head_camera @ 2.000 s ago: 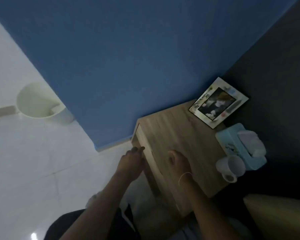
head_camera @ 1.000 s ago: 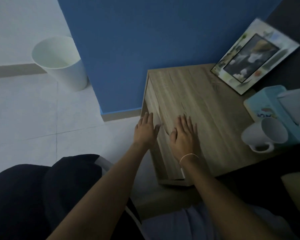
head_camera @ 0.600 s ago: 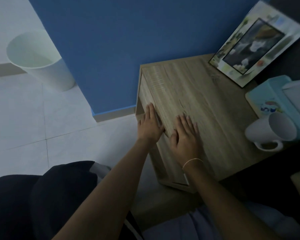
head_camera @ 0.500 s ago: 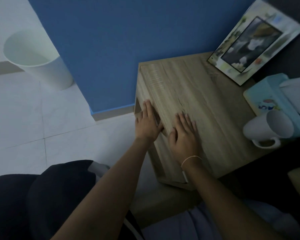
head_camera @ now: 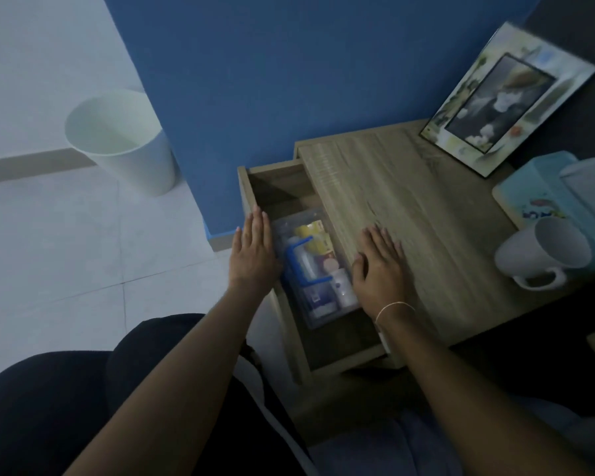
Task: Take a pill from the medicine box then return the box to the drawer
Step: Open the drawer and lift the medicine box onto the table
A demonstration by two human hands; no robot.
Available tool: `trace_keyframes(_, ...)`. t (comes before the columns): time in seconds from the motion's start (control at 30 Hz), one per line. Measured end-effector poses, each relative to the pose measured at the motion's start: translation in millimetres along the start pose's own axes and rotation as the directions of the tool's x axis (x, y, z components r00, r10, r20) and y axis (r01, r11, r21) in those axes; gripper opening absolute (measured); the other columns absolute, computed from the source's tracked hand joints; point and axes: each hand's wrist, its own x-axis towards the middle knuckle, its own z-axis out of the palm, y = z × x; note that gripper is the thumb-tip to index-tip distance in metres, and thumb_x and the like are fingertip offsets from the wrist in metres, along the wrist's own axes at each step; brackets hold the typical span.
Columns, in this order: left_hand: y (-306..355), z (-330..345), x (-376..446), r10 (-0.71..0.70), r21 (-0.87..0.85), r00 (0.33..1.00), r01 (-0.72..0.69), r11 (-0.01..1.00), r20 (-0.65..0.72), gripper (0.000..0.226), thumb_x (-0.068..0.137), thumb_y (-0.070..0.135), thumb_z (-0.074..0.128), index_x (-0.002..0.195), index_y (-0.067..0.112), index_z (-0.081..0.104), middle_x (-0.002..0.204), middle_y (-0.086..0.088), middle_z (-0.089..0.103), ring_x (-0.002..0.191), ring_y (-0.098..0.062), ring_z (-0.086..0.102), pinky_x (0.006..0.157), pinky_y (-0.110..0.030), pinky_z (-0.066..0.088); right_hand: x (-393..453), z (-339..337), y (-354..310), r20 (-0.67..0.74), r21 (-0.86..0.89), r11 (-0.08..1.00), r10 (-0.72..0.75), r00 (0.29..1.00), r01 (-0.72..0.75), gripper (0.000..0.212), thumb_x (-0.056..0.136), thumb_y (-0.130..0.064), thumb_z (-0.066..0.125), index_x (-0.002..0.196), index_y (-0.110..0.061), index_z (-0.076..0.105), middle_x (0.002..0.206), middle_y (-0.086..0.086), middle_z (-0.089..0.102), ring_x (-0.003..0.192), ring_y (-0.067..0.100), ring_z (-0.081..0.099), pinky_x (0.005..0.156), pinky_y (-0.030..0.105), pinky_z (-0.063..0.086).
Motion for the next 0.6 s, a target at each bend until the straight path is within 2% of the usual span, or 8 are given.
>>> trace_keyframes(0.1,-22,-8,-12,-0.018,0.077,1.000,0.018,0.997,0.010,0.077,0.095,0.036,0.035,0.148,0.004,-0.011,0.160,-0.015,-0.011,0.148,-0.027,-0.009,0.122,-0.045,0.004,0,0,-1,-0.006,0.001,1.000,0.000,1.000,0.000,0.054,0.090,-0.026,0.035,0.140,-0.009,0.043,0.149,0.012,0.043,0.143,0.027,0.032,0.119,0.046,0.020)
trace_keyframes(0.27,-48,-20,-29,-0.051,0.176,0.996,0.038,0.984,0.068,0.071,0.099,0.036,0.030,0.148,0.006,-0.012,0.160,-0.013,-0.013,0.148,-0.027,-0.011,0.120,-0.046,0.001,-2,-2,-2,-0.004,0.006,1.000,-0.001,1.000,0.001,0.052,0.091,-0.024,0.037,0.140,-0.007,0.044,0.149,0.014,0.042,0.142,0.027,0.032,0.120,0.044,0.019)
trace_keyframes(0.53,-65,-29,-38,-0.073,0.177,0.992,0.055,0.983,0.099,0.069,0.101,0.037,0.028,0.149,0.008,-0.011,0.160,-0.012,-0.014,0.148,-0.029,-0.012,0.122,-0.048,0.003,-3,-9,-6,0.015,0.030,0.999,0.009,1.000,-0.009,0.047,0.094,-0.016,0.045,0.139,-0.006,0.045,0.150,0.014,0.040,0.143,0.027,0.030,0.120,0.044,0.017)
trace_keyframes(0.6,-63,-29,-36,-0.083,0.169,0.991,0.065,0.983,0.100,0.071,0.100,0.041,0.029,0.150,0.008,-0.009,0.161,-0.012,-0.012,0.148,-0.030,-0.012,0.120,-0.049,0.002,-6,-11,-9,0.004,0.083,0.996,0.034,0.999,-0.034,0.043,0.095,-0.016,0.047,0.136,-0.005,0.049,0.148,0.015,0.044,0.142,0.028,0.033,0.119,0.044,0.022)
